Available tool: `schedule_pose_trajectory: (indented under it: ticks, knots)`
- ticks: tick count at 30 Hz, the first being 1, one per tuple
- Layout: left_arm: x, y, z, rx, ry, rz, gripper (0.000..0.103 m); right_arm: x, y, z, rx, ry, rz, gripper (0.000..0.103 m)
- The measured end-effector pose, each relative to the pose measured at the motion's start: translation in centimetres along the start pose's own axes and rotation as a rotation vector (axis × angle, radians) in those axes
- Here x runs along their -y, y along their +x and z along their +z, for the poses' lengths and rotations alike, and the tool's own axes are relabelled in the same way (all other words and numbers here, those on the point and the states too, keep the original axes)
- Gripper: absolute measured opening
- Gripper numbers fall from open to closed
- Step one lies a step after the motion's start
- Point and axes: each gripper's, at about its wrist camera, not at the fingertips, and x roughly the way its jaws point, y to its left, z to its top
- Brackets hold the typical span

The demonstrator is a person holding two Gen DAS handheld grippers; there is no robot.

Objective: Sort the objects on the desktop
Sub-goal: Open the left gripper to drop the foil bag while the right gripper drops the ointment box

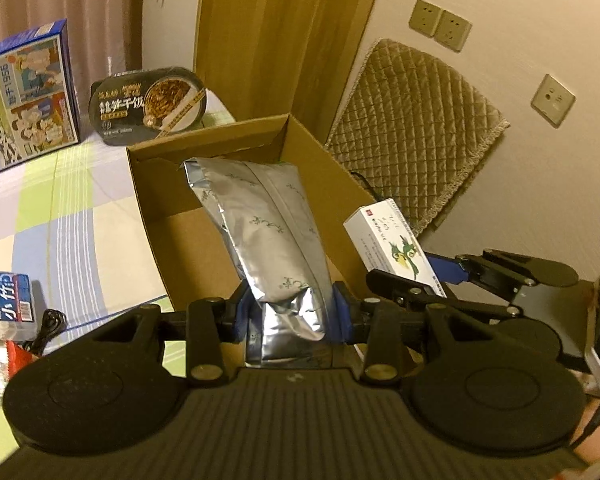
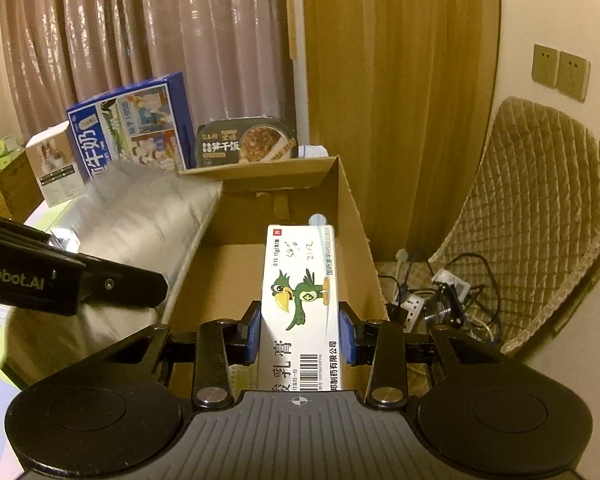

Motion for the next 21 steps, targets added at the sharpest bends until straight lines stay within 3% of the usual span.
schedule_pose_trajectory:
  ticks: [6, 21]
  knots:
    - [-0.5, 0.3, -0.4, 0.011, 0.010, 0.050, 0.037, 0.4, 0.3, -0.4, -0.008, 0.008, -0.001, 0.035]
    - [-1.1, -1.3, -1.8, 0.020, 0.007, 0.057, 0.042, -0.4, 0.7, -0.4, -0.017, 0.006, 0.026, 0.036]
